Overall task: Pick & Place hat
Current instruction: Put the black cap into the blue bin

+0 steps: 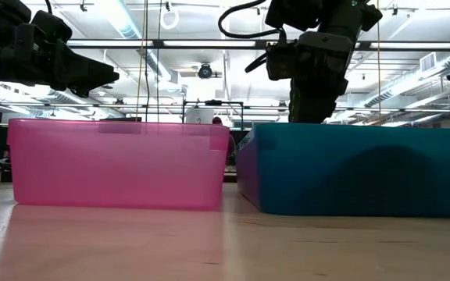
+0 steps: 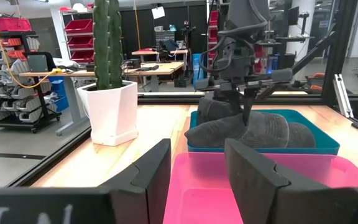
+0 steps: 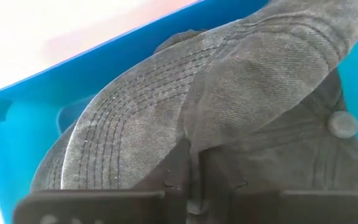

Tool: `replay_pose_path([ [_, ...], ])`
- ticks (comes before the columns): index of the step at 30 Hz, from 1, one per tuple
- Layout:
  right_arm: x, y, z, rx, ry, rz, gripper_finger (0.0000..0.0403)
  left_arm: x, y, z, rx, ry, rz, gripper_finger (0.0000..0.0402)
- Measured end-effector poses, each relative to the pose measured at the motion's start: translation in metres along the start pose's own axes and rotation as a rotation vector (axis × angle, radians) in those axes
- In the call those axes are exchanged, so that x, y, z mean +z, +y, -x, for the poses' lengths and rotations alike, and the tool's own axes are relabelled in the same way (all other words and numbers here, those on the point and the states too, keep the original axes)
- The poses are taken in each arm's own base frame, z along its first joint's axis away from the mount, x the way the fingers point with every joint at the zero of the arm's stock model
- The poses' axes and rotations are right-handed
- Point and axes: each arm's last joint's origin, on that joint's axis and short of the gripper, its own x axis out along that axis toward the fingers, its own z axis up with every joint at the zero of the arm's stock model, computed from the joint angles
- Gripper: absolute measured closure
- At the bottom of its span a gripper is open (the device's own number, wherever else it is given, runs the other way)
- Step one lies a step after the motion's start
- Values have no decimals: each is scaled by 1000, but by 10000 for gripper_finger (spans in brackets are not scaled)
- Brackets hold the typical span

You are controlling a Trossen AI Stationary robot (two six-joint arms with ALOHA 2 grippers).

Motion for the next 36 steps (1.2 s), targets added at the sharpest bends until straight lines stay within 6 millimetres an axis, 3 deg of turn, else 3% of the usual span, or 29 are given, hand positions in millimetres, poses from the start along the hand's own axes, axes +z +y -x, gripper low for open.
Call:
replay_pose_path([
  [12,12,5,10,25,-30,25,219,0,0,0,0,0,0,246],
  [17,21,9,18,37,-69,64,182,0,0,0,0,0,0,246],
  [23,21,9,20,33,-54,47,173,0,0,0,0,0,0,246],
  [36,21,10,29,46,-86,92,199,0,0,0,0,0,0,246],
])
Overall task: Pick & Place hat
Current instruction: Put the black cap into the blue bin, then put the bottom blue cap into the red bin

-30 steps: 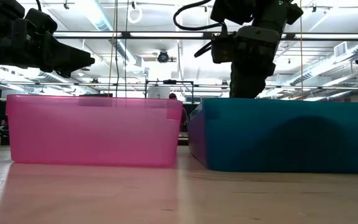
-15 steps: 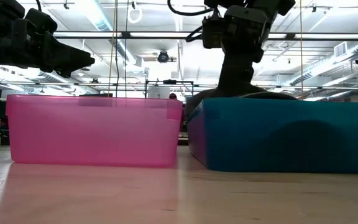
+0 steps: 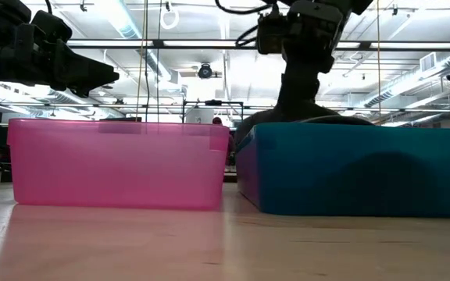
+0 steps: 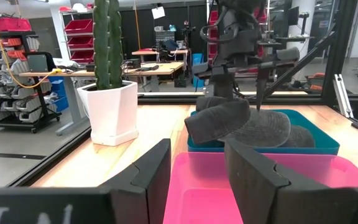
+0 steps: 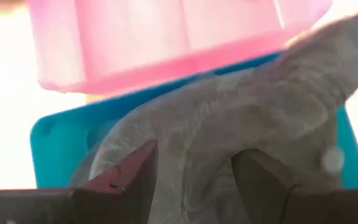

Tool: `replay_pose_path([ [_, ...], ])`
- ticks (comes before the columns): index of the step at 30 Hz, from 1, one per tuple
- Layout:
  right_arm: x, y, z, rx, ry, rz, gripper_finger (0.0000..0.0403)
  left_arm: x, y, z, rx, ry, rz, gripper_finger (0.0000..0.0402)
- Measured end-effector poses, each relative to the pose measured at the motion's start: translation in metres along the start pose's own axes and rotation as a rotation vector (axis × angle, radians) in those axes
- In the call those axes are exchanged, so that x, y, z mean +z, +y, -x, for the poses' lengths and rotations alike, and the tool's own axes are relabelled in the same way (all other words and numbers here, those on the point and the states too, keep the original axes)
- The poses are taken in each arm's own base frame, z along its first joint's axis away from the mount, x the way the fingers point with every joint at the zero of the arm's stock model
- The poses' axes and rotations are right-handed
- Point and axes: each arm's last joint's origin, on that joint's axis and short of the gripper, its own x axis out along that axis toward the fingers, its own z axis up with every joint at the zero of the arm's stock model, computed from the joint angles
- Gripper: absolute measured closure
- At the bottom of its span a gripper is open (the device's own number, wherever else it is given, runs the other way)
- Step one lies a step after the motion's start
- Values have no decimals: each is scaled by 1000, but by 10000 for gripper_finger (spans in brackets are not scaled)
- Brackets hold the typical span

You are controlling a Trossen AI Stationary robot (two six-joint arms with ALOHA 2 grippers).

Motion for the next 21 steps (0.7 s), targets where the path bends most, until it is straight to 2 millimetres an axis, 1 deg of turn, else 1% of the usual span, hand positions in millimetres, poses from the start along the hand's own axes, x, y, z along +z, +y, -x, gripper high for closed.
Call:
replay_pose_path([
  [6,3,1,10,12,-50,21,202,0,0,0,-1,0,0,246],
  [14,3,2,33,19,-110,26,202,0,0,0,0,0,0,246],
  [16,3,3,39,23,-134,56,202,0,0,0,0,0,0,246],
  [21,10,5,44,31,-226,191,202,0,0,0,0,0,0,246],
])
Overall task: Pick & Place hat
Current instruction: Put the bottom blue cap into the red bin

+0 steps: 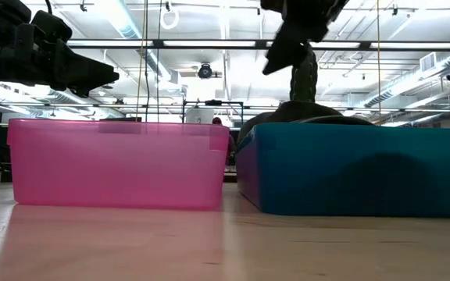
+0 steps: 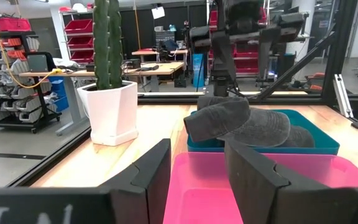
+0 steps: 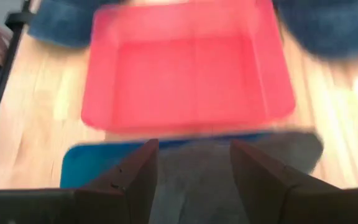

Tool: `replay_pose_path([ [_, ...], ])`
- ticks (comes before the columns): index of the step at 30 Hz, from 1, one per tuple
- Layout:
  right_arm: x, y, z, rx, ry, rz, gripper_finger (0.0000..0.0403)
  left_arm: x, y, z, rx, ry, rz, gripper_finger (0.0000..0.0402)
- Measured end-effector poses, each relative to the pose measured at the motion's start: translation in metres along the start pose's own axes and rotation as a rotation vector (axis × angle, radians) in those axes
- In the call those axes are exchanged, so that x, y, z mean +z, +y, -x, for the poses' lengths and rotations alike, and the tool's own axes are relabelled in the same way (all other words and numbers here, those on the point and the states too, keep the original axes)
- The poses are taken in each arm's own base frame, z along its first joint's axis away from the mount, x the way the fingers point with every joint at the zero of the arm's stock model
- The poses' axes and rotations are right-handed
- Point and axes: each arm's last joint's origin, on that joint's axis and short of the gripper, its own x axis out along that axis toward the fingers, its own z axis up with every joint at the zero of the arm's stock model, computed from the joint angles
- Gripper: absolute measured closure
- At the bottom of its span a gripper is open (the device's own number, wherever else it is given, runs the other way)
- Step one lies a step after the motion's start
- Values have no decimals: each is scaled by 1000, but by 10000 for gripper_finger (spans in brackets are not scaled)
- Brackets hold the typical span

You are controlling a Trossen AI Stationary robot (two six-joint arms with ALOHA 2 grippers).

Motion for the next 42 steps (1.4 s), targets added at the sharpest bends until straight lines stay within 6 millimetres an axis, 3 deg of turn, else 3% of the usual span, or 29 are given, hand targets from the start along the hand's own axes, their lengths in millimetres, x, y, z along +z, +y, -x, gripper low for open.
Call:
replay_pose_path([
  [9,15,2,-1,15,-166,27,202,0,0,0,-1,0,0,246],
  [14,22,2,0,30,-241,-58,202,0,0,0,0,0,0,246],
  [20,22,4,16,56,-337,32,202,0,0,0,0,0,0,246],
  [25,-6,-1,36,59,-408,42,202,0,0,0,0,1,0,246],
  [33,-67,-5,70,82,-707,109,202,0,0,0,-1,1,0,246],
  [42,-125,-12,96,31,-896,115,202,0,0,0,0,0,0,246],
])
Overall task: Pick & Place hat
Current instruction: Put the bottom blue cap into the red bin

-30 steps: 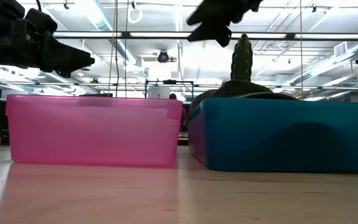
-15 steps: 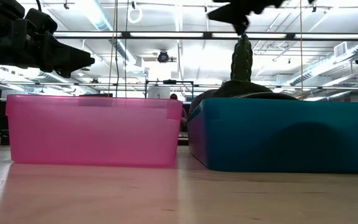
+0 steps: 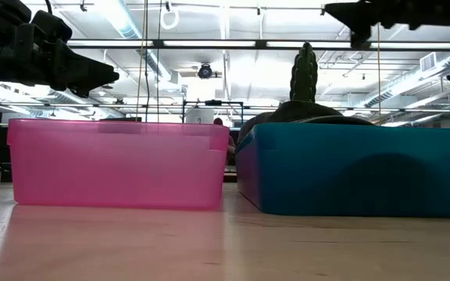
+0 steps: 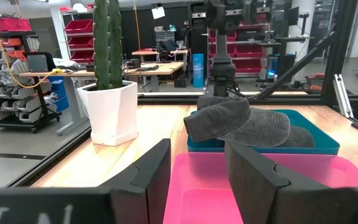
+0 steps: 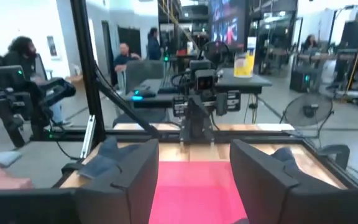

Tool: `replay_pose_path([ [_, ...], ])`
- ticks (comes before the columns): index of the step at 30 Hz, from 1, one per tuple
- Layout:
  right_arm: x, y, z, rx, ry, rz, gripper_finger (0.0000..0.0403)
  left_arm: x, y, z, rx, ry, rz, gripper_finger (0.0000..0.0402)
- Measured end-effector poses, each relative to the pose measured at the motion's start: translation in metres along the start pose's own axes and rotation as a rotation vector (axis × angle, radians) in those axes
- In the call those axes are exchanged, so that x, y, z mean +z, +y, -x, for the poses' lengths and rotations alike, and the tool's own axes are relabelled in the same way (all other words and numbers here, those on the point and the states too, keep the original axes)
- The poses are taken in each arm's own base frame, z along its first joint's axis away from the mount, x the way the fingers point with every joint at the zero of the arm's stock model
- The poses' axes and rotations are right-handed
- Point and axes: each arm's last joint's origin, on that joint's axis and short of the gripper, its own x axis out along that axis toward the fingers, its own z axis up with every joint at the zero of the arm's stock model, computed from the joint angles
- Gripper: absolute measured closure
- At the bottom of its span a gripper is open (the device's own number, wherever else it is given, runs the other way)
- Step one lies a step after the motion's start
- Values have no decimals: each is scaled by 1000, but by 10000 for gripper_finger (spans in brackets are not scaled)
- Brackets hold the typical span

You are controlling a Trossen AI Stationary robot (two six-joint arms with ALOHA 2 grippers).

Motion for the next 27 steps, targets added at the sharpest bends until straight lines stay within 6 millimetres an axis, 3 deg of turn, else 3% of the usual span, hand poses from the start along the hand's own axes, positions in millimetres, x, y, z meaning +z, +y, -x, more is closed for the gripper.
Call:
replay_pose_path([
  [17,-18,5,64,3,-253,33,202,0,0,0,0,1,0,246],
  [27,-30,7,84,5,-289,26,202,0,0,0,0,1,0,246],
])
